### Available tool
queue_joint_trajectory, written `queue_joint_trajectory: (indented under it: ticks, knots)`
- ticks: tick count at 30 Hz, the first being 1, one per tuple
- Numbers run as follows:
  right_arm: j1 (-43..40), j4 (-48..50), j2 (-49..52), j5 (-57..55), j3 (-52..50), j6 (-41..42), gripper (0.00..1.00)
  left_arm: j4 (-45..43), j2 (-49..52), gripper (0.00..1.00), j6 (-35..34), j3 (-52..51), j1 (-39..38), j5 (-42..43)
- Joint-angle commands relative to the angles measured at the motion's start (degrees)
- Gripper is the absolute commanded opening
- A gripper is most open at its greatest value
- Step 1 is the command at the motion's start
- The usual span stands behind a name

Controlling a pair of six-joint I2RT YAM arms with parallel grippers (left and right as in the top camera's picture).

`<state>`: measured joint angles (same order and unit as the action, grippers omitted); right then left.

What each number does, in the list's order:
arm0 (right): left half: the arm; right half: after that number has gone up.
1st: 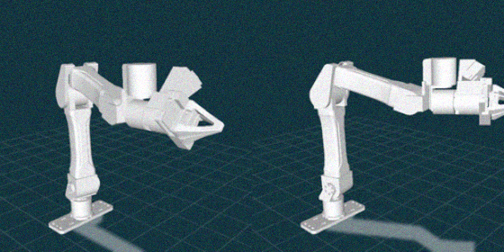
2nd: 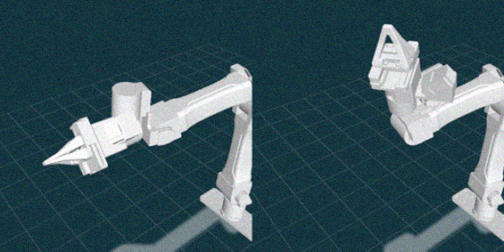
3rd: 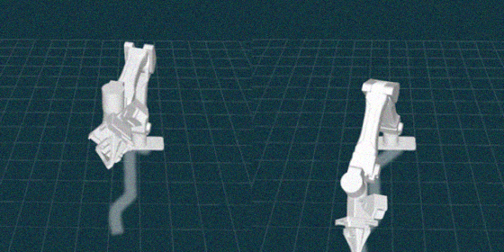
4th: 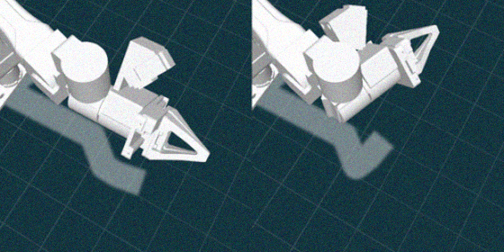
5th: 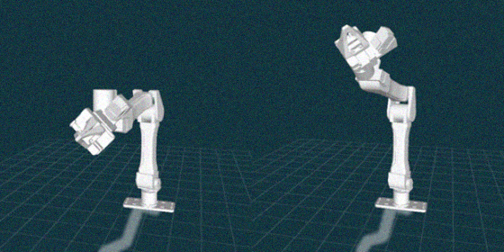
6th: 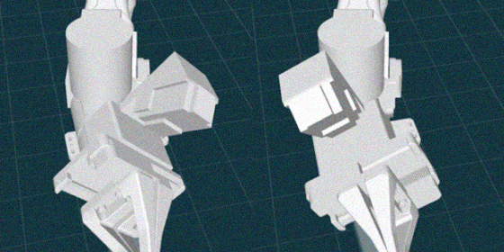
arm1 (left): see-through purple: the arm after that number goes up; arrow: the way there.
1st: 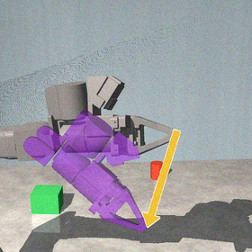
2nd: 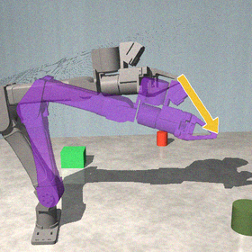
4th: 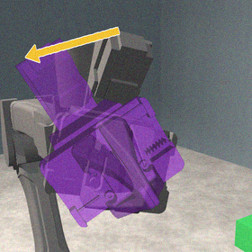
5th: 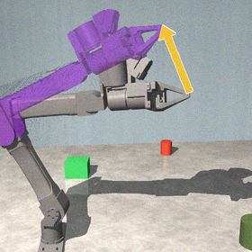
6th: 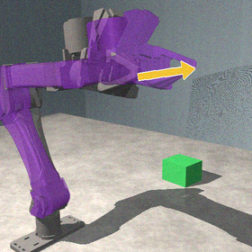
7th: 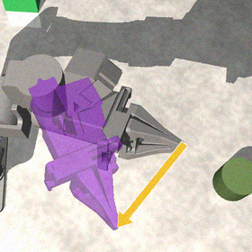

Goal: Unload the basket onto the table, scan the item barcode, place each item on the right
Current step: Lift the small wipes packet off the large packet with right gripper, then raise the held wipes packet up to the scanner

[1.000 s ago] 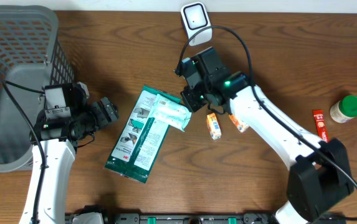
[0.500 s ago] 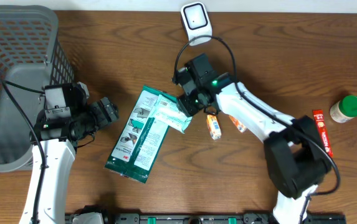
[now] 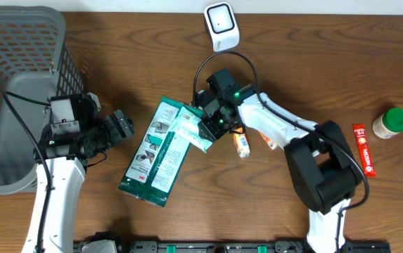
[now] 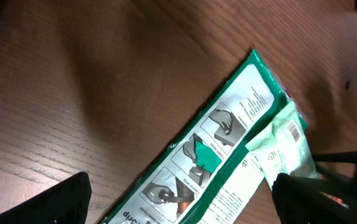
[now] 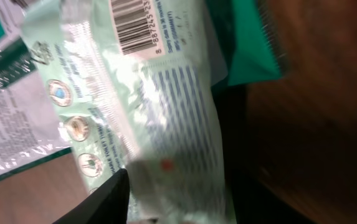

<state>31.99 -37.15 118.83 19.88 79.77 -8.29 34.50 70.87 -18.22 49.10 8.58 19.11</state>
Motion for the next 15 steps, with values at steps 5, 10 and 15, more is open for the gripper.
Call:
queue_joint_trajectory:
  ticks: [5, 10, 15]
  knots:
    - [-0.52, 0.26, 3.87, 1.62, -0.11, -4.7, 0.01, 0.17, 0.22, 0.93, -0.72, 0.35, 0.52, -0.79]
    - [-2.08, -2.91, -0.24, 1.62, 1.73, -4.66, 0.01, 0.17, 0.24, 0.93, -0.72, 0.35, 0.52, -0.79]
    - [-4.39, -5.55, -9.44, 1.4, 3.52, -7.15, 0.01, 0.17, 0.22, 0.93, -0.72, 0.35, 0.52, -0.79]
